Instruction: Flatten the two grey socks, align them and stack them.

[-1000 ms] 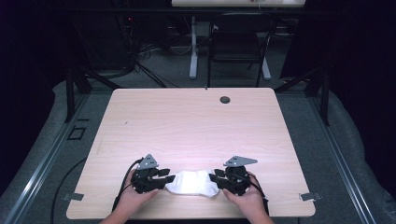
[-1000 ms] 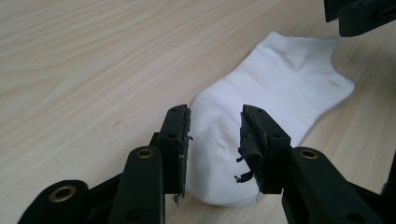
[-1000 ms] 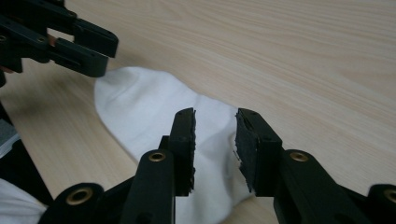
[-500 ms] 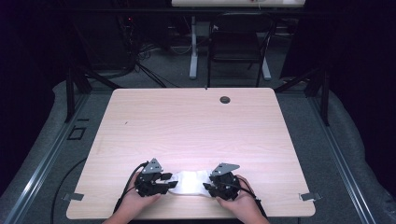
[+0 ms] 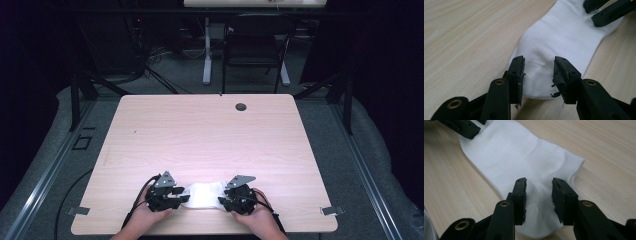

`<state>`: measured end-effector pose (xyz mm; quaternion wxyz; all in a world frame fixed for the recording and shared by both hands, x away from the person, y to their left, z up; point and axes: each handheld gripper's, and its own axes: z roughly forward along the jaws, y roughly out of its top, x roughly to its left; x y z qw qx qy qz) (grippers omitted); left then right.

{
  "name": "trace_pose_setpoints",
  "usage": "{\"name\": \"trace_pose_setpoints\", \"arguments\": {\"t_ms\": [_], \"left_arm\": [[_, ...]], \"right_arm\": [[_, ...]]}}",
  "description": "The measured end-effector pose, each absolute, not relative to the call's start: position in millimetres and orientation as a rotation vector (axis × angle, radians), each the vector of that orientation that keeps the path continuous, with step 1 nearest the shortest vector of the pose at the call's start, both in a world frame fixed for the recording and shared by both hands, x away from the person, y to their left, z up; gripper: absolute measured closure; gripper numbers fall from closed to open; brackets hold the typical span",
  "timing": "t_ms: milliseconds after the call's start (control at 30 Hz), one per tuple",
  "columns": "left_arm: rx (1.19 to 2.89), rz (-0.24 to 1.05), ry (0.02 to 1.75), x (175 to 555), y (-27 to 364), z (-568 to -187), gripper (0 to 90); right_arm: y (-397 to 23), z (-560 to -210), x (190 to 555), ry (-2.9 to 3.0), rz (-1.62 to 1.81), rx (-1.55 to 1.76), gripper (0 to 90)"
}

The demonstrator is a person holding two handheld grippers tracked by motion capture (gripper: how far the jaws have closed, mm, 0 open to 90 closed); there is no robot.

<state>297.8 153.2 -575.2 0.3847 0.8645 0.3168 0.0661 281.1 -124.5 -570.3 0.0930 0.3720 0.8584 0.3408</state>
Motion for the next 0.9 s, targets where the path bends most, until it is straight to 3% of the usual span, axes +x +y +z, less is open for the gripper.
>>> {"name": "trace_pose_setpoints", "arguments": {"t_ms": [900], "left_arm": [[2.162,0.212,0.859,307.1,156.1,-578.4,62.1]], "right_arm": [[-122.0,-574.1,301.2,2.495,1.056,1.115,63.7]]}}
